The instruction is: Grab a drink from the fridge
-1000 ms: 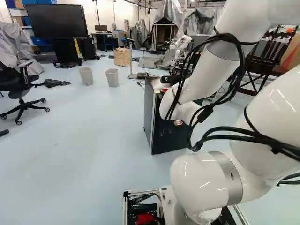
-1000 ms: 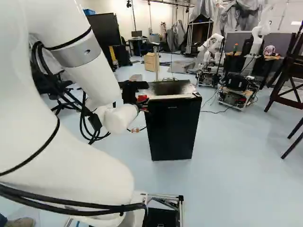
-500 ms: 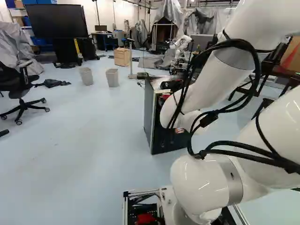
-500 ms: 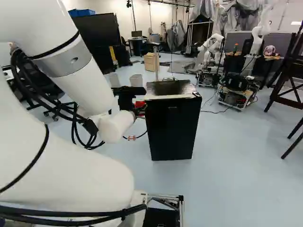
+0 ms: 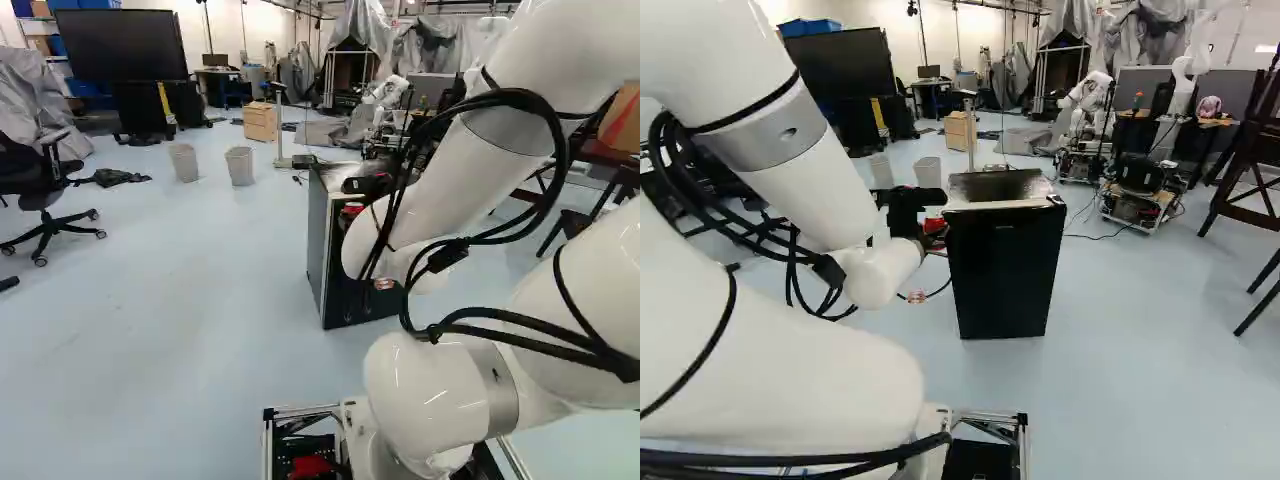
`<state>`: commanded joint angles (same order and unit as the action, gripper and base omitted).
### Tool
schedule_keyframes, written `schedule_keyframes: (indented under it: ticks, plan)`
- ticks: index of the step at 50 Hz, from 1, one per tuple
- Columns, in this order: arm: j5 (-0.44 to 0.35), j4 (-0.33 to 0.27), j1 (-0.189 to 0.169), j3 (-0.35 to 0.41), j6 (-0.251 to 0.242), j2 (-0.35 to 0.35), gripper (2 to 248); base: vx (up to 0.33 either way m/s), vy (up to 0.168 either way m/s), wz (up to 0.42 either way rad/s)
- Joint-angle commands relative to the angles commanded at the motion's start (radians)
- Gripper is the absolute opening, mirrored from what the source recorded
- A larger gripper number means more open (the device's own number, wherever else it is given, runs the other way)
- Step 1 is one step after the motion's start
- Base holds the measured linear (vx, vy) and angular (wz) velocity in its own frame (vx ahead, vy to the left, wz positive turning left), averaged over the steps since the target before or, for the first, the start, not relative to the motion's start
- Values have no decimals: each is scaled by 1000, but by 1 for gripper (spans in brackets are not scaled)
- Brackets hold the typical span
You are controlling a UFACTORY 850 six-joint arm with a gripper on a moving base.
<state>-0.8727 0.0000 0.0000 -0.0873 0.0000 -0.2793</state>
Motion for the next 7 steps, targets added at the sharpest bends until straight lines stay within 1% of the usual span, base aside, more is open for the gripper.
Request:
schedule_keyframes:
  ticks: [7]
  plan:
    - [0, 0, 0, 0, 0, 0, 95, 0, 0, 0]
